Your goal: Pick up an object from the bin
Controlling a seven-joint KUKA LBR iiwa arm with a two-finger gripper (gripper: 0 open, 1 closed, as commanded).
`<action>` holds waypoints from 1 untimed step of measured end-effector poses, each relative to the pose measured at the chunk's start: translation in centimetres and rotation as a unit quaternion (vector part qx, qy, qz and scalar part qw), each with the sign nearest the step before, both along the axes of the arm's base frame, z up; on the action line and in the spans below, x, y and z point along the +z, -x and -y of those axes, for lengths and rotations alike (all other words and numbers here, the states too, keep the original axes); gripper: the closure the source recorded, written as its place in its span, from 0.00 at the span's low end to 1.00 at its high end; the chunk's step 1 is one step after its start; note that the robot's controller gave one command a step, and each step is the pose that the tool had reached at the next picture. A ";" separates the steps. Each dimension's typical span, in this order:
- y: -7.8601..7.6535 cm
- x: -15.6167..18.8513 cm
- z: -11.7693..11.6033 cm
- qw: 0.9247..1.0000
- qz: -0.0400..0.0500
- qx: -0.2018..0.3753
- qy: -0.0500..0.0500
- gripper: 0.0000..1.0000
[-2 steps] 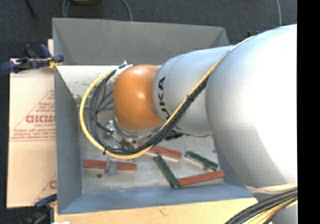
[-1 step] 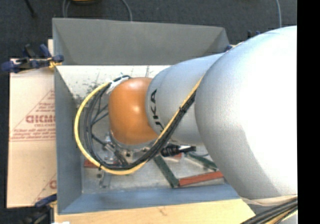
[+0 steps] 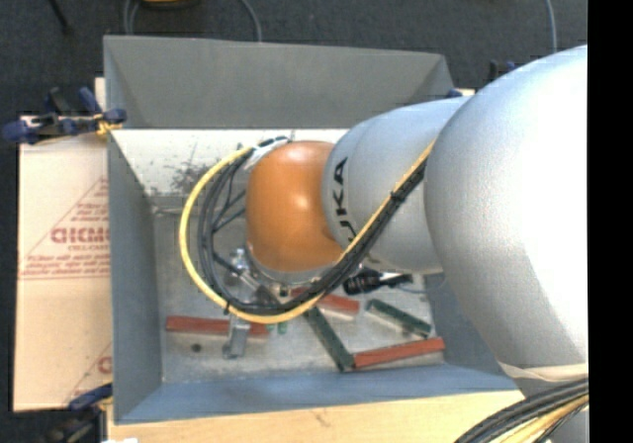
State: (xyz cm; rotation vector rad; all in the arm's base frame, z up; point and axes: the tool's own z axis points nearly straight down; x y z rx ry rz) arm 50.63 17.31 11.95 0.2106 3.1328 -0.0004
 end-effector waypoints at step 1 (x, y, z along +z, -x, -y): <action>1.6 -3.3 -2.6 0.994 0.000 -0.106 -0.001 0.00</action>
Offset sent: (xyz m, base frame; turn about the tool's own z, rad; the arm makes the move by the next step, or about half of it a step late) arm -0.0081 0.0598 -0.0495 0.1169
